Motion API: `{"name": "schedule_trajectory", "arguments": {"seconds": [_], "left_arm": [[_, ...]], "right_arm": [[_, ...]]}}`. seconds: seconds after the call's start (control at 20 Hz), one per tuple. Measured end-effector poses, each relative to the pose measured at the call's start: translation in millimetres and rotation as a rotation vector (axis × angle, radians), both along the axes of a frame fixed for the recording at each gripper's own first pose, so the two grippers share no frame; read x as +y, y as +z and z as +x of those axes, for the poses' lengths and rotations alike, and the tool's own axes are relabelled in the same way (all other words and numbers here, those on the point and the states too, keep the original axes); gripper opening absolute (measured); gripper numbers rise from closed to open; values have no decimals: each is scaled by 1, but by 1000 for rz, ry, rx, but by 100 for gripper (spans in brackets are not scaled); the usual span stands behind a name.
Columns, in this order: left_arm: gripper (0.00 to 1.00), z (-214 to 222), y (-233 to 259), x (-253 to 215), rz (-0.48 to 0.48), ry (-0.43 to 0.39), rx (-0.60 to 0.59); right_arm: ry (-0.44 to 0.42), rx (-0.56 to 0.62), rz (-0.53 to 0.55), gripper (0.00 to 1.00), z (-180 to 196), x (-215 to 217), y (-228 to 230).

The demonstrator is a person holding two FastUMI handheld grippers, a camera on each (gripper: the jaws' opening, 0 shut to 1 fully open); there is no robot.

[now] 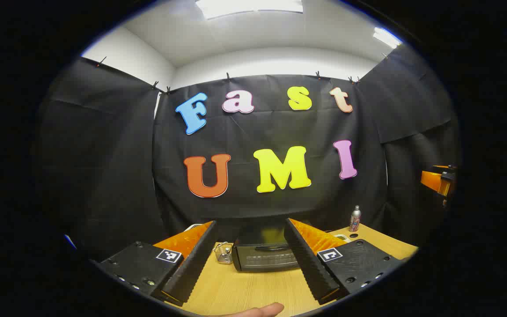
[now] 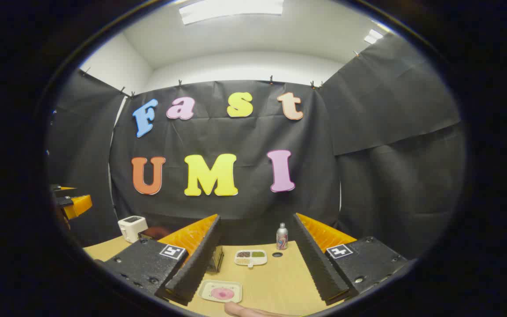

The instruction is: Open the electric oven with the left hand, put the food in, and close the electric oven.

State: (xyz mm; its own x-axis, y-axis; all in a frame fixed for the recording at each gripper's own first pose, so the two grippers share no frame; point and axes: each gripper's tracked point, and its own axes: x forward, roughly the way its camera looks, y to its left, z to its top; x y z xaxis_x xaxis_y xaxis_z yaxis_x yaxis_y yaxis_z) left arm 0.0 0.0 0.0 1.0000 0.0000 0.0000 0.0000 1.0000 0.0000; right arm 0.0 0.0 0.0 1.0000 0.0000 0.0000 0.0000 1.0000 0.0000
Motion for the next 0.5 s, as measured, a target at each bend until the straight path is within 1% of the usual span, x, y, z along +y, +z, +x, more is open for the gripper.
{"name": "schedule_trajectory", "arguments": {"seconds": [0.25, 0.5], "left_arm": [[96, -3, 1, -9, -19, -39, 0], [96, -7, 8, -12, -11, -48, -22]], "right_arm": [[-3, 4, 2, 98, 1, -4, -2], [6, -4, 0, 98, 1, -5, -1]]}}
